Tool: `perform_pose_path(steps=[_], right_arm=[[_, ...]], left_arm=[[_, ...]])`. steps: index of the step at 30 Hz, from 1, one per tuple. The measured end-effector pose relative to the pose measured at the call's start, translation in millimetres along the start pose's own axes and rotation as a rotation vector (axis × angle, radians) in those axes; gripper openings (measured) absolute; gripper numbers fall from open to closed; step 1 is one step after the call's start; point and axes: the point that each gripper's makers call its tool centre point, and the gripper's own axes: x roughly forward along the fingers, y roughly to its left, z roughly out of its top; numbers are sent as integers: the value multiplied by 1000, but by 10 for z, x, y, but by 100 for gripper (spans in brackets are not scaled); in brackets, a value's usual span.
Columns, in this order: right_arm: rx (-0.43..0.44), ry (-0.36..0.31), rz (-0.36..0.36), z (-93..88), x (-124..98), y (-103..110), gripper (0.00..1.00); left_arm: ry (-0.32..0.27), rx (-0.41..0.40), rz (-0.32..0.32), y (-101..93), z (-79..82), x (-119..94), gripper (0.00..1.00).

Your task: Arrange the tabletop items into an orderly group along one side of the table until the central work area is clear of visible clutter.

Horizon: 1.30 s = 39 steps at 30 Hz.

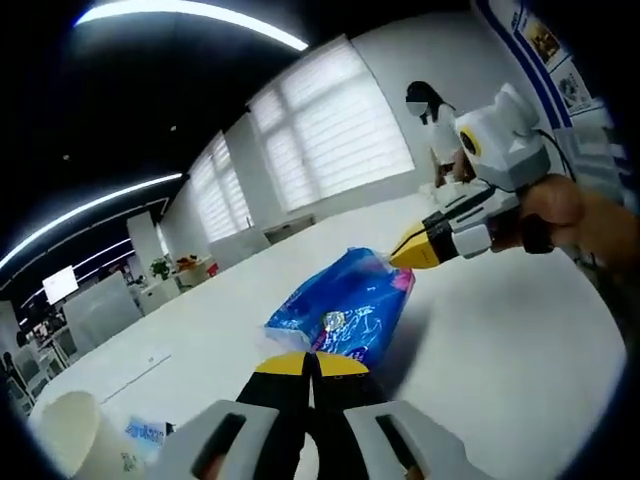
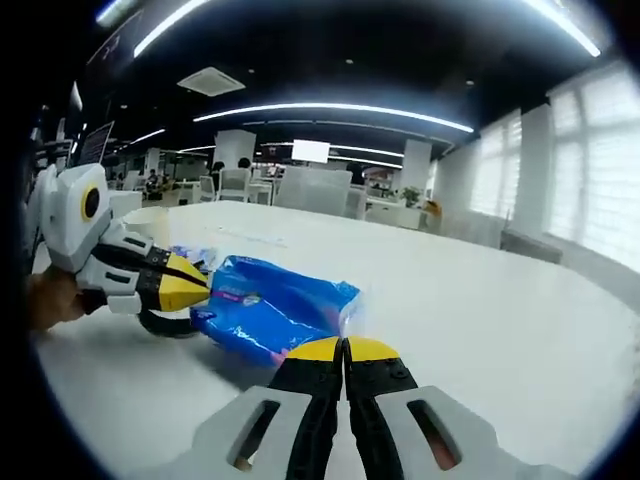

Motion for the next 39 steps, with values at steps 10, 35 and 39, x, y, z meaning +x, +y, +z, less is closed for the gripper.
perform_pose_path(steps=[10, 35, 39], right_arm=[[28, 18, 16, -152, 69, 28, 0], [43, 37, -2, -232, 45, -2, 2], [47, 30, 0, -210, 25, -10, 2]], left_arm=[[34, -4, -10, -24, -101, 12, 0], [41, -12, -4, -41, -136, -18, 4], [46, -5, -3, -43, -128, -37, 6]])
